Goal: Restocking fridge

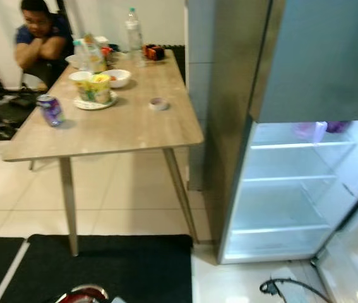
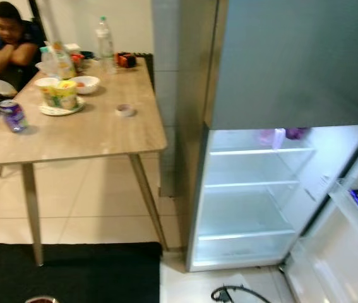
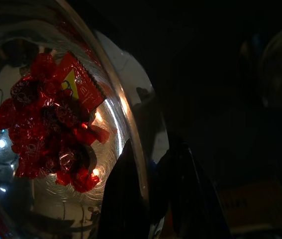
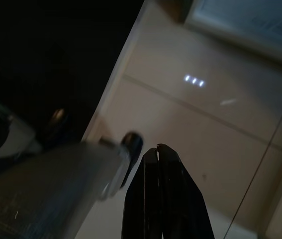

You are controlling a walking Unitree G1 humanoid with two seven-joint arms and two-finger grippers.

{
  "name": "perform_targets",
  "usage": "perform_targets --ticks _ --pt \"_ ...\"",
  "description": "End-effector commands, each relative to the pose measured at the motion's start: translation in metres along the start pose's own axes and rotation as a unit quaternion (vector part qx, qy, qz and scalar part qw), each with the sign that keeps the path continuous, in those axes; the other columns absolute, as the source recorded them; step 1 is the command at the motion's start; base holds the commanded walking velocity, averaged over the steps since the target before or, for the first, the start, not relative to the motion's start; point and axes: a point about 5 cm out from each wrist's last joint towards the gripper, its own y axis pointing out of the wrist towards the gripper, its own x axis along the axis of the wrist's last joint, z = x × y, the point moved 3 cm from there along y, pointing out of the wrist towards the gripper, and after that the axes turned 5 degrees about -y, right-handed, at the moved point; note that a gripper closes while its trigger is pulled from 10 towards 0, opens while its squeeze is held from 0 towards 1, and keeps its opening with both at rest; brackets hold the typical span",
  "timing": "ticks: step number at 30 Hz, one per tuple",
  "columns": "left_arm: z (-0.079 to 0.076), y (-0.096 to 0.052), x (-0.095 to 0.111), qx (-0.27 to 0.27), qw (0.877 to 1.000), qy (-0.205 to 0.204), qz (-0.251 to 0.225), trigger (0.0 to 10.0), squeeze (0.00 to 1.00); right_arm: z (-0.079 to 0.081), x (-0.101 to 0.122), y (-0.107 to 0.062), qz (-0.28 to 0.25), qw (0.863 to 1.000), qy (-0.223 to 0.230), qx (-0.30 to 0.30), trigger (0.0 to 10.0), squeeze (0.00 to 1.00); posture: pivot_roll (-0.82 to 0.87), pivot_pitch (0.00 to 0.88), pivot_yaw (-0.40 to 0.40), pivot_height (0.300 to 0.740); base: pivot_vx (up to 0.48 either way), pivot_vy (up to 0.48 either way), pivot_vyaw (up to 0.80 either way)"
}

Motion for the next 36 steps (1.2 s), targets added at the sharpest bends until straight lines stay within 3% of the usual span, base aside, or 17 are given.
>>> perform_targets --ticks 1,5,17,36 --pt "0.0 0.0 -0.001 0.007 1.0 -0.008 0.003 10.0 0.0 0.002 -0.009 -0.001 0.014 1.0 0.014 -0.004 10.0 0.0 -0.07 0.03 0.015 0.74 0.0 0.0 0.77" --pt "-0.002 -0.001 -0.008 0.006 1.0 -0.016 0.012 10.0 0.0 0.003 -0.023 -0.004 0.034 0.999 0.022 -0.018 10.0 0.0 -0.07 0.03 0.015 0.74 0.0 0.0 0.78" --pt "-0.001 0.0 -0.005 0.01 0.999 -0.035 0.011 10.0 0.0 0.009 -0.037 -0.005 0.061 0.997 0.032 -0.029 10.0 0.0 -0.07 0.021 0.01 0.74 0.0 0.0 0.0" --pt "-0.009 0.0 -0.007 -0.001 0.999 -0.034 0.017 10.0 0.0 0.005 -0.036 -0.006 0.057 0.997 0.039 -0.03 10.0 0.0 -0.08 0.016 -0.003 0.74 0.0 -0.435 0.0"
